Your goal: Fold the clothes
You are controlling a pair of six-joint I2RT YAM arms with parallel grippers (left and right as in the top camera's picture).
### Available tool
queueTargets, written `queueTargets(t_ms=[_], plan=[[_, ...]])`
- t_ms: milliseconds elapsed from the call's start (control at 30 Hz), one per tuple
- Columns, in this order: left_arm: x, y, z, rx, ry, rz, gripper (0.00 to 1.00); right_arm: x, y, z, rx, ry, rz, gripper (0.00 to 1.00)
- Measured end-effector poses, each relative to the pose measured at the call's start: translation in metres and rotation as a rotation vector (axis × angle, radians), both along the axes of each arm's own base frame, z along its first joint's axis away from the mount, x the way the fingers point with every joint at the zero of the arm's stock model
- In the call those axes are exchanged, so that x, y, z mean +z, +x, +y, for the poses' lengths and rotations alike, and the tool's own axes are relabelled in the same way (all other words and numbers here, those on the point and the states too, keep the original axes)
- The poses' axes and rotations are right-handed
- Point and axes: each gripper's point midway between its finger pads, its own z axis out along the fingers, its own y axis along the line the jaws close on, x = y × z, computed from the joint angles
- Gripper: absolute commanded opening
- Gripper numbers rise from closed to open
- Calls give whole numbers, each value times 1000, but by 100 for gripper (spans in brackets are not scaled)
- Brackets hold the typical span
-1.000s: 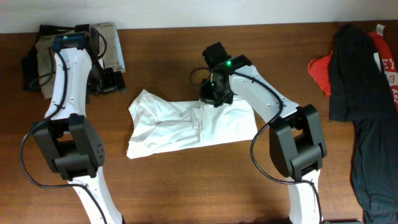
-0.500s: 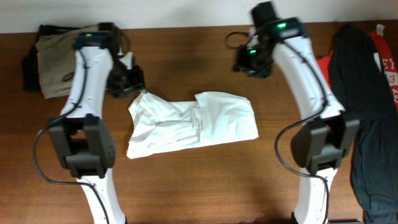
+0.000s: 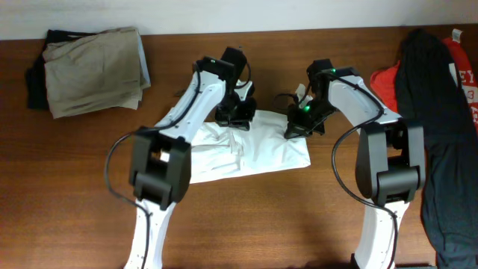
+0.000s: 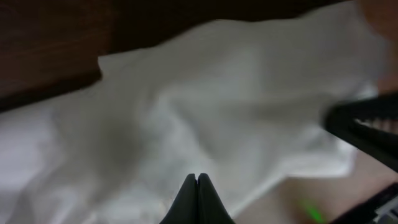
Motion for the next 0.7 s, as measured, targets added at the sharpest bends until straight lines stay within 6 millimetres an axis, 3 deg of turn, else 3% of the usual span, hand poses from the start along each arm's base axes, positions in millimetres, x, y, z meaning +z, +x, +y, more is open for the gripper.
queueTargets(t_ms=[100,200,300,367,467,500,533,600,633,700], plan=[[-37,-3,-7,6,-17,72,1,0,4,0,-3,4,-15,5],[-44,-3,-3,15,-9,97,1,-3,5,-6,-11,-37,-17,6],[-45,-12,28,50,139,142,1,-6,9,-21,-36,-70,-24,5],[-46,-13,62,105,216,189,0,-7,11,-31,-55,-82,-24,4],[-46,-7,90,154,253,206,0,-7,13,-30,-85,-88,-15,4],[-45,-7,90,152,257,201,1,-6,13,-28,-93,-78,-9,14],[-45,-7,90,150,261,197,1,-2,13,-22,-87,-37,-13,19],[-45,-7,91,148,270,193,2,27,13,4,-13,55,-83,18],[-45,-7,91,147,271,193,2,31,13,14,10,73,-100,17],[-45,-7,92,147,275,190,2,29,1,57,114,116,-114,15]])
